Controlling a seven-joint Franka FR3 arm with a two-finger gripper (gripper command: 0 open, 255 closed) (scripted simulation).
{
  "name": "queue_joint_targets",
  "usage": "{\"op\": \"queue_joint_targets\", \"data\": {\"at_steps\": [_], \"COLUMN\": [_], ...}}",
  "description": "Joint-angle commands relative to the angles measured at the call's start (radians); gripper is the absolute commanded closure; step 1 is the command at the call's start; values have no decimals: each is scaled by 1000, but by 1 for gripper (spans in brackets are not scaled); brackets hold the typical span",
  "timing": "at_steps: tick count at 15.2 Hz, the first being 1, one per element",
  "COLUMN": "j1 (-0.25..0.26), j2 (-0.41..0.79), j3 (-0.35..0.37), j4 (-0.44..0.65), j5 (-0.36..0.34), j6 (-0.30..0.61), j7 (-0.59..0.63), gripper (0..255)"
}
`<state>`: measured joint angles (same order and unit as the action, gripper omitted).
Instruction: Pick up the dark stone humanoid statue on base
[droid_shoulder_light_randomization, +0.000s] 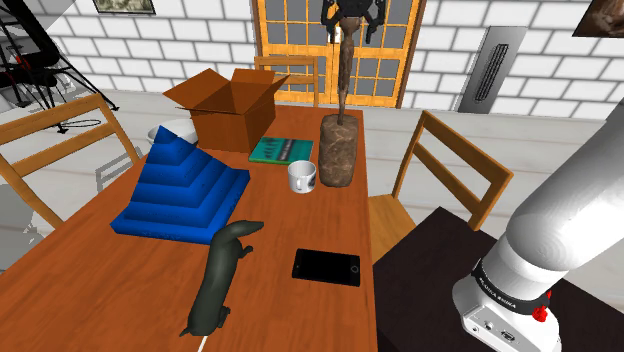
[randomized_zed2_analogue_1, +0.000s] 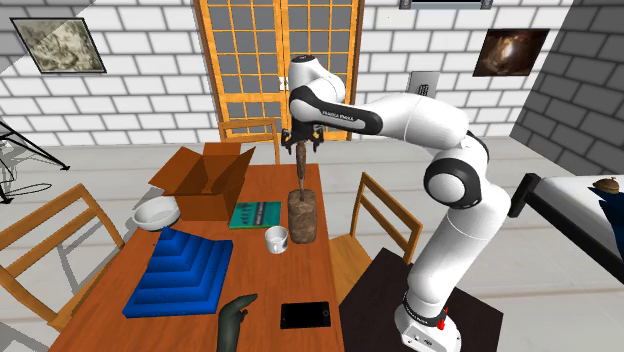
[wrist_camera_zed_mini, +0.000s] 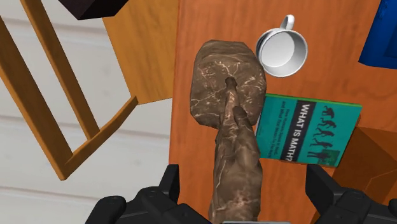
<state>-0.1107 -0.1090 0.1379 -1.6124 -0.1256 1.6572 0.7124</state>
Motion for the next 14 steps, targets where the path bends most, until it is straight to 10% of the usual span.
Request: {"op": "queue_joint_targets", "data": {"at_steps": [1, 5, 6, 14], "j1": [1, 1, 1, 0], "j2": [-4, -15, -17, -16], "j3": [1, 0, 0, 0], "j4": [-31, -78, -82, -81], "j5": [0, 1, 1, 1], "j6": [27, 64, 65, 65], "j7": [7, 10, 10, 10], "gripper": [0, 0, 255, 255]}}
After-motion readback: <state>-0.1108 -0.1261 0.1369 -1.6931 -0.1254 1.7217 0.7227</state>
